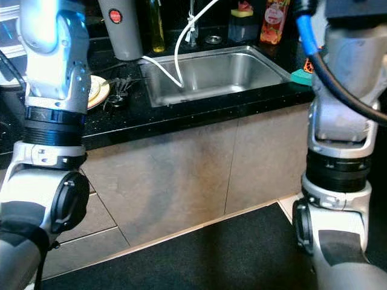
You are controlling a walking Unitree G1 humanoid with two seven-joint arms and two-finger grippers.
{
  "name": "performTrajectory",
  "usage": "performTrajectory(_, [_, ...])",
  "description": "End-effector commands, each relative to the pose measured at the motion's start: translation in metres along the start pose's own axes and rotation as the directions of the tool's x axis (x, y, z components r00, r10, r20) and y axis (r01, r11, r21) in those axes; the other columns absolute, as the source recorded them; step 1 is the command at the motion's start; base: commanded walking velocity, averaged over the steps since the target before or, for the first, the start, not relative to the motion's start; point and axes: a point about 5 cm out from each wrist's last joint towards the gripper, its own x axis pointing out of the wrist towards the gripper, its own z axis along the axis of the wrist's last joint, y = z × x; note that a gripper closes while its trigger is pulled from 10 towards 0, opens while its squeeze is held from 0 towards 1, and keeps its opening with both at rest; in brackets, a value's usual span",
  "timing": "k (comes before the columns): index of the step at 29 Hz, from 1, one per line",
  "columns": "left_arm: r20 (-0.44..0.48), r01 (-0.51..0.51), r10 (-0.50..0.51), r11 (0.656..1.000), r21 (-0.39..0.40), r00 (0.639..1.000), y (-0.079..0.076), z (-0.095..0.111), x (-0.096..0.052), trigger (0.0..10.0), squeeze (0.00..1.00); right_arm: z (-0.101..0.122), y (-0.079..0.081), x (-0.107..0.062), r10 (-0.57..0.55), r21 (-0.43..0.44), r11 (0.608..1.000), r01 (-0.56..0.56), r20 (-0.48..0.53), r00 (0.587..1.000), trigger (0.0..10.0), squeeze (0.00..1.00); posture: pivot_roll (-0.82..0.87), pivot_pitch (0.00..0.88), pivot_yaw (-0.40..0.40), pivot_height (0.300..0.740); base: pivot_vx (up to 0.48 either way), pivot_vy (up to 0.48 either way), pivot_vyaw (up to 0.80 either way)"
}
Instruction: Kitchen organization
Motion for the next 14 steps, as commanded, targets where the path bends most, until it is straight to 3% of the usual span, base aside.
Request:
performTrajectory(1, [0.029, -0.008, 0.007, 1.0, 0.028, 1.0, 0.0079, 0.0063, 0.0059, 10.0, 0.0, 0.0013, -0.0027, 0.0048, -0.006, -0.016, 1.0, 0.007, 0.025, 1.0, 10.0, 1.0, -0.01, 0.0, 0.028, 0.74, 0.0, 0.0, 0.0])
performTrajectory(3, [0.029, -0.008, 0.007, 1.0, 0.029, 1.0, 0.0087, 0.0063, 0.0059, 10.0, 0.0, 0.0013, -0.0026, 0.0051, -0.003, -0.021, 1.0, 0.004, 0.028, 1.0, 10.0, 1.0, -0.01, 0.0, 0.028, 0.74, 0.0, 0.0, 0.0])
performTrajectory(4, [0.03, -0.007, 0.006, 1.0, 0.031, 1.0, 0.0093, 0.0066, 0.0059, 10.0, 0.0, 0.001, -0.0027, 0.0057, -0.002, -0.025, 1.0, 0.002, 0.029, 1.0, 10.0, 0.43, -0.01, 0.0, 0.028, 0.74, 0.0, 0.0, 0.0])
performTrajectory(5, [0.029, -0.006, 0.005, 0.999, 0.032, 1.0, 0.0098, 0.0065, 0.0055, 10.0, 0.0, 0.0007, -0.0026, 0.0061, 0.002, -0.026, 1.0, -0.001, 0.029, 1.0, 10.0, 0.0, -0.01, 0.0, 0.03, 0.74, 0.0, 0.0, 0.0])
performTrajectory(14, [0.032, -0.011, 0.009, 0.998, 0.058, 0.999, 0.0142, 0.0058, 0.0051, 10.0, 0.0, 0.0016, -0.0111, 0.0116, -0.016, -0.09, 0.996, 0.022, 0.07, 0.997, 10.0, 0.0, -0.02, 0.0, 0.041, 0.74, 0.0, 0.0, 0.0])
